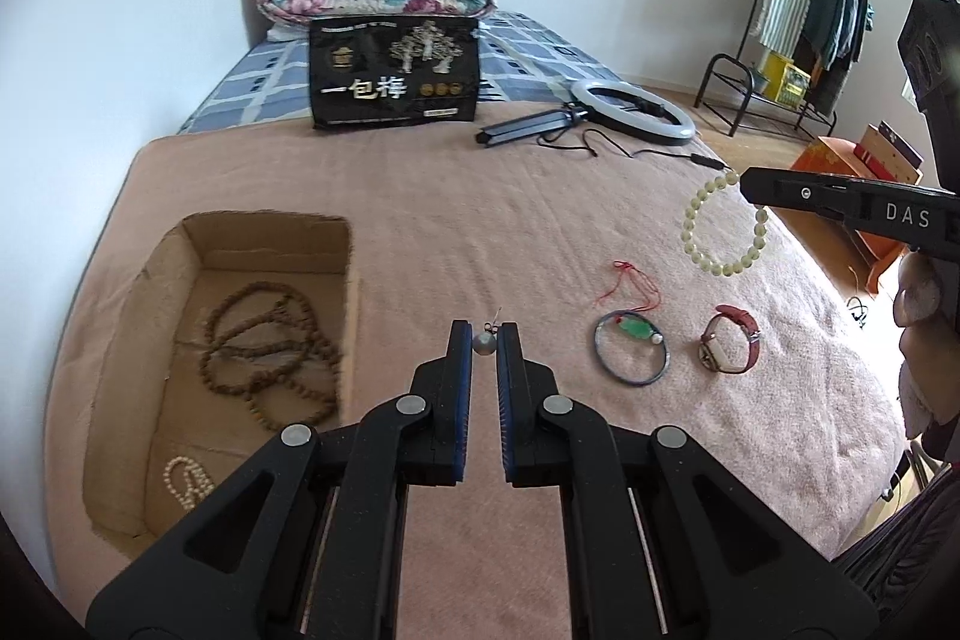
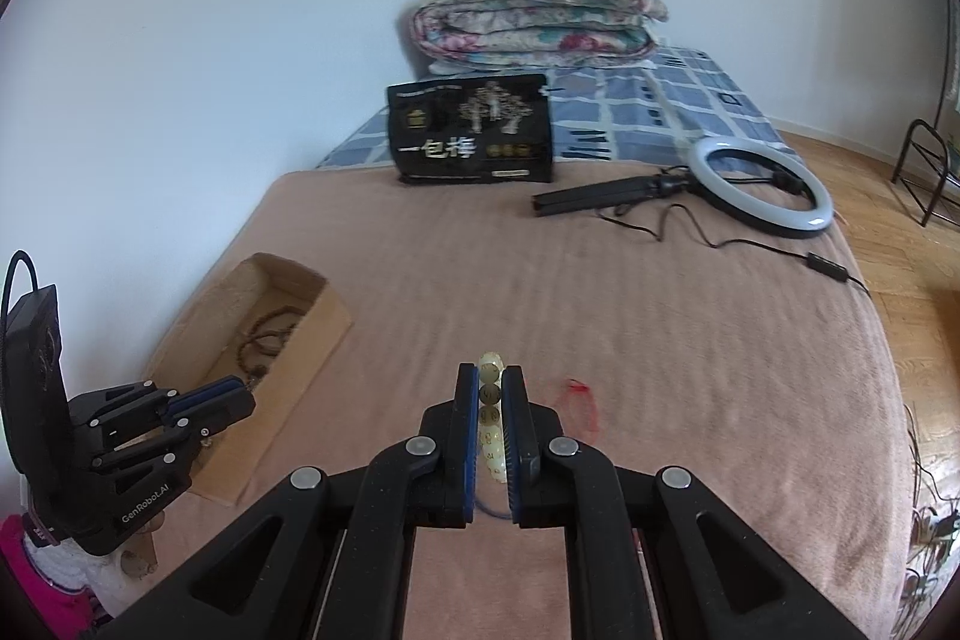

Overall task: Organize jewelry
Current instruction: 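Carry the earring in the left tool and bracelet in the right tool to the box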

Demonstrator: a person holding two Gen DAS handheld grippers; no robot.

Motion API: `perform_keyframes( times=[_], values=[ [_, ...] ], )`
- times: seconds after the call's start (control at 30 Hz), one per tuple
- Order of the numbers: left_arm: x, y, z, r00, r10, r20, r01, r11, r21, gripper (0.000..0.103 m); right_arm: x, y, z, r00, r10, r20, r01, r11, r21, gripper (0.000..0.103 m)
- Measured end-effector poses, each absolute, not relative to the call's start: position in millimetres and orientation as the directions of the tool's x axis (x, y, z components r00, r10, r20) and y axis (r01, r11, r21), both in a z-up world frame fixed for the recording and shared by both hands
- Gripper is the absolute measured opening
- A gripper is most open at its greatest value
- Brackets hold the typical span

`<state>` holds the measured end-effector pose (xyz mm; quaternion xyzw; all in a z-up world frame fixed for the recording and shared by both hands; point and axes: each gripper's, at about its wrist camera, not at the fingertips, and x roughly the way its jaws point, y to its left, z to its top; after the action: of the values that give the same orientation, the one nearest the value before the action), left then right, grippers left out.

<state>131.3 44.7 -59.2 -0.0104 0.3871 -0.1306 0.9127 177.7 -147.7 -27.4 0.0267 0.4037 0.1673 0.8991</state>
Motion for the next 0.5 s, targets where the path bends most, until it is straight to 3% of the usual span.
perform_keyframes(
  times=[0.5],
  values=[
    [112,131,-54,0.703,-0.158,-0.694,0.093,0.987,-0.131,0.006,173,-39,-29,0.563,0.436,-0.702,-0.429,0.88,0.202,0.005]
  ],
)
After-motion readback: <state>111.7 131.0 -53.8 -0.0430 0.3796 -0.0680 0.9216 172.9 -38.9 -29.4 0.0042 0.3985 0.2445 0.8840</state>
